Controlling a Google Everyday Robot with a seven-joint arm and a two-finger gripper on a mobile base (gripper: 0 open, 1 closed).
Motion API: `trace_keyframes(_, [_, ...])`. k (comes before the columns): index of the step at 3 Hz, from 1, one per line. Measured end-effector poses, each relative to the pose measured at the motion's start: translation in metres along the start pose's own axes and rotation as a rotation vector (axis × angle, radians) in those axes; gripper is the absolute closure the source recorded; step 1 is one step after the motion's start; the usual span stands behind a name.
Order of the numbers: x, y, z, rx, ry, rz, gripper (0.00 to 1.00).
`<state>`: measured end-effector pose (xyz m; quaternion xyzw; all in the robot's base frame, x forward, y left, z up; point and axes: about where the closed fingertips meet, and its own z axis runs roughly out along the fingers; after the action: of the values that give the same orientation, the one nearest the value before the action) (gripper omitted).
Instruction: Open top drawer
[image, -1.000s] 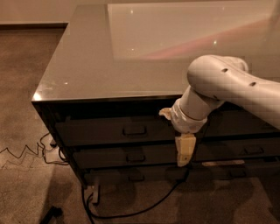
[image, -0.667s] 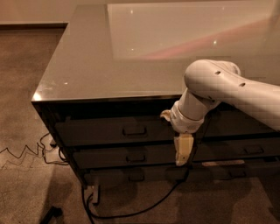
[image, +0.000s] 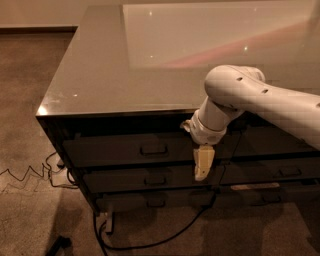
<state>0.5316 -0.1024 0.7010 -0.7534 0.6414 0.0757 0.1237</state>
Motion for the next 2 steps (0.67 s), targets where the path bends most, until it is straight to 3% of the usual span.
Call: trace_keyframes(2, [0.018,-0.012,0.030,-0.007,0.005,0.064,0.00])
